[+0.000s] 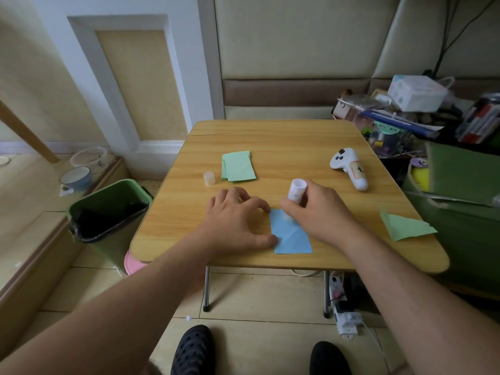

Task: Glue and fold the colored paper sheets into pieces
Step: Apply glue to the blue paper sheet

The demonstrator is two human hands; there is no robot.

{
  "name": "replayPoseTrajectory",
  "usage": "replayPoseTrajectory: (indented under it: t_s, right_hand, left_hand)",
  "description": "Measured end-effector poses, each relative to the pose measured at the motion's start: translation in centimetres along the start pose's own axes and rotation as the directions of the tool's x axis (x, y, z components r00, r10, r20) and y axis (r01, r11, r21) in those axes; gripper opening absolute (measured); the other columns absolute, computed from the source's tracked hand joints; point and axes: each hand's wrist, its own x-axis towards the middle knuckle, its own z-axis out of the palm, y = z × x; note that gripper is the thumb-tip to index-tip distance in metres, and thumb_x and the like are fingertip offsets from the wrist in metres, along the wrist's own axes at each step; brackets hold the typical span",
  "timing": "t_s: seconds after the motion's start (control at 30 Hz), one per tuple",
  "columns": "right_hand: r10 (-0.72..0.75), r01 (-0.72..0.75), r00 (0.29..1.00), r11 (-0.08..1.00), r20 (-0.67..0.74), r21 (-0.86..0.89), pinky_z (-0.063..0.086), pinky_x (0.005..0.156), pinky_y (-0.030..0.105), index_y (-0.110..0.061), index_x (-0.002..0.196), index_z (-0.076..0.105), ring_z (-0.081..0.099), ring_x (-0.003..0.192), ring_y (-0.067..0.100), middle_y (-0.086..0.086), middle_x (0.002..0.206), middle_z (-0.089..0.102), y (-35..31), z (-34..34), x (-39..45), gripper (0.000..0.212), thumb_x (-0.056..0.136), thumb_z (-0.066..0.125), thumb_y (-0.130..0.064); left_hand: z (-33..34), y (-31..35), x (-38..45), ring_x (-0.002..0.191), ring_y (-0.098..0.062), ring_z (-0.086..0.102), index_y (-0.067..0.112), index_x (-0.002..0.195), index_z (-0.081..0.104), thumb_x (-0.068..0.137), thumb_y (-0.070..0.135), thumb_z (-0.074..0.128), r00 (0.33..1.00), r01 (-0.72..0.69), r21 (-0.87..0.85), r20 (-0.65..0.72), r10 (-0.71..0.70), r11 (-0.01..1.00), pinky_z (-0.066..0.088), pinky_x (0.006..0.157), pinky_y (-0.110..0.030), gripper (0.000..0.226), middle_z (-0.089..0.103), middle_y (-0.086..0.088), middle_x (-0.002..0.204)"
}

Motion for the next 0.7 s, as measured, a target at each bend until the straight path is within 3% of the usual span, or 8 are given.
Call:
replayPoseTrajectory:
  t_s: [0.23, 0.43, 0.7]
  right_hand:
    - [-0.065, 0.065, 0.988, 0.998, 0.140, 0.006, 0.043, 0.062, 0.030, -0.028, 0.087, 0.055, 0.057, 0.073, 0.011, -0.009, 0.080, 0.063, -0.4, 1.8, -0.1, 0.028, 0.093, 0.069, -0.052]
    - [0.013, -0.004, 0.991, 0.997, 0.132, -0.073, 0.053, 0.073, 0.038, -0.026, 0.089, 0.061, 0.064, 0.079, 0.013, -0.008, 0.082, 0.068, 0.9, -0.2, 0.2, 0.026, 0.089, 0.069, -0.050]
    - [0.078, -0.075, 0.994, 0.996, 0.073, -0.045, 0.054, 0.074, 0.039, -0.021, 0.089, 0.061, 0.065, 0.082, 0.018, -0.004, 0.084, 0.069, 2.4, -1.9, 0.0, 0.025, 0.091, 0.069, -0.045]
  left_hand:
    - [0.2, 0.0, -0.1, 0.124, -0.018, 0.032, 0.056, 0.130, 0.046, 0.055, 0.093, 0.049, 1.000, 0.004, 0.003, -0.023, -0.004, 1.000, 0.026, 0.108, -0.037, 0.083, 0.037, 0.011, 0.123]
    - [0.1, -0.1, -0.1, 0.125, -0.019, 0.032, 0.058, 0.128, 0.047, 0.058, 0.093, 0.051, 1.000, -0.003, -0.007, 0.002, 0.003, 1.000, 0.025, 0.109, -0.039, 0.078, 0.036, 0.010, 0.123]
    - [0.1, -0.3, 0.0, 0.126, -0.018, 0.031, 0.059, 0.129, 0.046, 0.064, 0.091, 0.054, 1.000, -0.023, -0.005, 0.004, 0.023, 1.000, 0.019, 0.103, -0.034, 0.073, 0.034, 0.012, 0.123]
